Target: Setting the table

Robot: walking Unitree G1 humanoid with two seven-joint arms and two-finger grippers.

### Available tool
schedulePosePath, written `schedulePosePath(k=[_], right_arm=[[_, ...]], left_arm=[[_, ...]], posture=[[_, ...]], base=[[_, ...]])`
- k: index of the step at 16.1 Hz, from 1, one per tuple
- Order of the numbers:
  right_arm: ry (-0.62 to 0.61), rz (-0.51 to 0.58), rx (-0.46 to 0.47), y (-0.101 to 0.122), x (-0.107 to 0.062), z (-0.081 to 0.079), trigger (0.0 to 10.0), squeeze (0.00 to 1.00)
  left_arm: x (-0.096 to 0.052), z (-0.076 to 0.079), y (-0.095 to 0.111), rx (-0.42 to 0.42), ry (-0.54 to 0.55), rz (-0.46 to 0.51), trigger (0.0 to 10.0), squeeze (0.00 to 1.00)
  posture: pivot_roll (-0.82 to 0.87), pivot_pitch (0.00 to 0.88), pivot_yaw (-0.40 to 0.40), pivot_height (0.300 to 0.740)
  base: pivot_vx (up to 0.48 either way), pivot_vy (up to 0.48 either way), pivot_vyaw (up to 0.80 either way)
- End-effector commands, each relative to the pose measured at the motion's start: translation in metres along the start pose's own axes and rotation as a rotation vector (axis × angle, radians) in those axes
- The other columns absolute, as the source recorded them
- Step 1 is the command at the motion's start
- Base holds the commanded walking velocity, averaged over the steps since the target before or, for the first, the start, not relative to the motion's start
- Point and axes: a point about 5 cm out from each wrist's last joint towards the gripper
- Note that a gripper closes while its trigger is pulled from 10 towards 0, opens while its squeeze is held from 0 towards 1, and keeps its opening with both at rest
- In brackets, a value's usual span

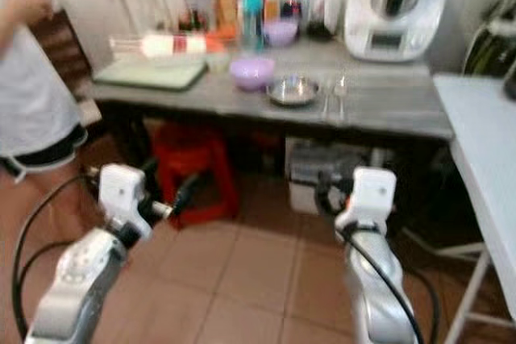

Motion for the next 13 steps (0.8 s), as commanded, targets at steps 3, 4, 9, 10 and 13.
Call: schedulePosePath(k=[3, 4, 9, 10, 13], right_arm=[[0.008, 0.013, 0.029, 0.0027, 0.0036, -0.0037, 10.0, 0.0], [0.01, 0.014, 0.031, 0.003, 0.0039, -0.0041, 10.0, 0.0], [0.023, 0.012, 0.055, 0.002, 0.0024, -0.0073, 10.0, 0.0], [0.022, 0.017, 0.054, 0.0025, 0.0018, -0.0069, 10.0, 0.0], [0.018, 0.02, 0.054, 0.0025, 0.0012, -0.0053, 10.0, 0.0]], left_arm=[[0.0074, 0.0049, 0.0075, 0.024, -0.019, 0.029, 10.0, 0.0], [0.0082, 0.0059, 0.0077, 0.017, -0.028, 0.03, 10.0, 0.0], [0.0089, 0.0086, 0.0067, 0.002, -0.055, 0.021, 10.0, 0.0], [0.0083, 0.0077, 0.0065, 0.004, -0.055, 0.018, 10.0, 0.0], [0.0085, 0.0062, 0.0069, 0.004, -0.051, 0.018, 10.0, 0.0]], posture=[[0.01, 0.0, 0.04, 0.74], [0.01, 0.0, 0.041, 0.74], [0.01, 0.0, 0.042, 0.74], [0.0, 0.0, 0.043, 0.74], [0.0, 0.0, 0.045, 0.74]], base=[[0.0, 0.0, 0.0], [0.0, 0.0, 0.0], [0.0, -0.289, -0.31], [0.0, -0.36, 0.0], [0.0, -0.369, 0.0]])
Point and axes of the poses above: a point about 5 cm out from each wrist's last joint towards the gripper, its own x axis pointing out of the wrist towards the gripper, its own y axis along the axis of the wrist's last joint, z = x × y, and after that the axes turned 12 degrees about -x, right-handed
